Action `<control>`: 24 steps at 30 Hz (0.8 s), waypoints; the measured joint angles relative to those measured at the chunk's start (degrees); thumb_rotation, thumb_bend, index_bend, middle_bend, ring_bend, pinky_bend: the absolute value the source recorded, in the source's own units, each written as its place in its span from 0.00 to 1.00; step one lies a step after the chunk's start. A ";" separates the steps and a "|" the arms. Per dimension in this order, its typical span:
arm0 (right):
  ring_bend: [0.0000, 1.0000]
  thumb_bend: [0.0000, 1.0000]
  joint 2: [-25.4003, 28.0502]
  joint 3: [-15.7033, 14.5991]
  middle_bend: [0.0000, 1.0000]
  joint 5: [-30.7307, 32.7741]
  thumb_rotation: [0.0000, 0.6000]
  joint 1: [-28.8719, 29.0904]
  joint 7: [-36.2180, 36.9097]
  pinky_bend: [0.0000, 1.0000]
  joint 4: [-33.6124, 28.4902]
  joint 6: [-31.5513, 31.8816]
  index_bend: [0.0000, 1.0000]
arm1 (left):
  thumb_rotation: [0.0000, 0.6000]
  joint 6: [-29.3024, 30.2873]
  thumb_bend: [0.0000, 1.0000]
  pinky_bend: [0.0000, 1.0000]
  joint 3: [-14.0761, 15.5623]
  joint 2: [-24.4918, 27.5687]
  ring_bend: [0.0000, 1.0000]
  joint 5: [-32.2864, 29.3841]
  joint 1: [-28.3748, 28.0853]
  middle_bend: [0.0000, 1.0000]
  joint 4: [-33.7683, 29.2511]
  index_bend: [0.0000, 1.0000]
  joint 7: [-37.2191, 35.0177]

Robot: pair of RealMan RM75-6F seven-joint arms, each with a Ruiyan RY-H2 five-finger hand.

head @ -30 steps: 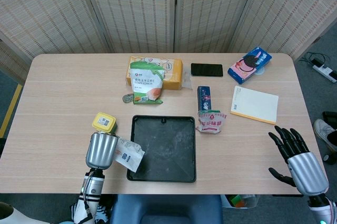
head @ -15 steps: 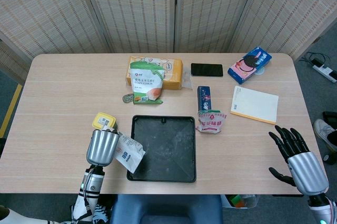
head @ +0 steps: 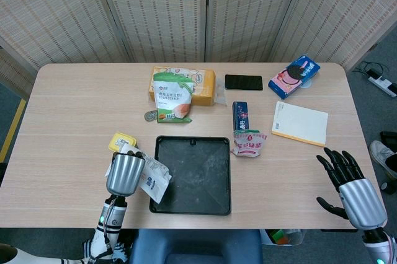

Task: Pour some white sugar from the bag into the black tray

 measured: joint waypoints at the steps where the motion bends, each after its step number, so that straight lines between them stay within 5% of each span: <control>1: 0.00 0.19 0.00 0.00 0.00 0.00 1.00 0.01 -0.03 0.00 -0.03 -0.03 0.00 | 1.00 -0.12 0.24 1.00 0.08 -0.20 1.00 0.48 0.14 0.86 0.09 0.81 0.18; 15: 0.00 0.19 0.02 0.08 0.00 0.11 1.00 0.06 -0.07 0.00 -0.13 -0.11 0.00 | 1.00 -2.41 0.24 1.00 -1.07 -0.29 1.00 1.64 2.41 0.88 -1.08 0.83 -0.41; 18: 0.00 0.19 -0.01 0.18 0.00 0.18 1.00 0.04 0.11 0.00 0.01 0.06 0.00 | 1.00 -4.56 0.25 1.00 -2.38 1.01 1.00 -2.90 3.17 0.90 -5.20 0.85 -5.08; 24: 0.00 0.19 -0.33 0.13 0.00 -0.11 1.00 0.00 -0.33 0.00 0.17 0.16 0.00 | 1.00 -12.92 0.25 1.00 -8.53 7.65 1.00 -21.70 4.43 0.90 -14.77 0.86 -19.24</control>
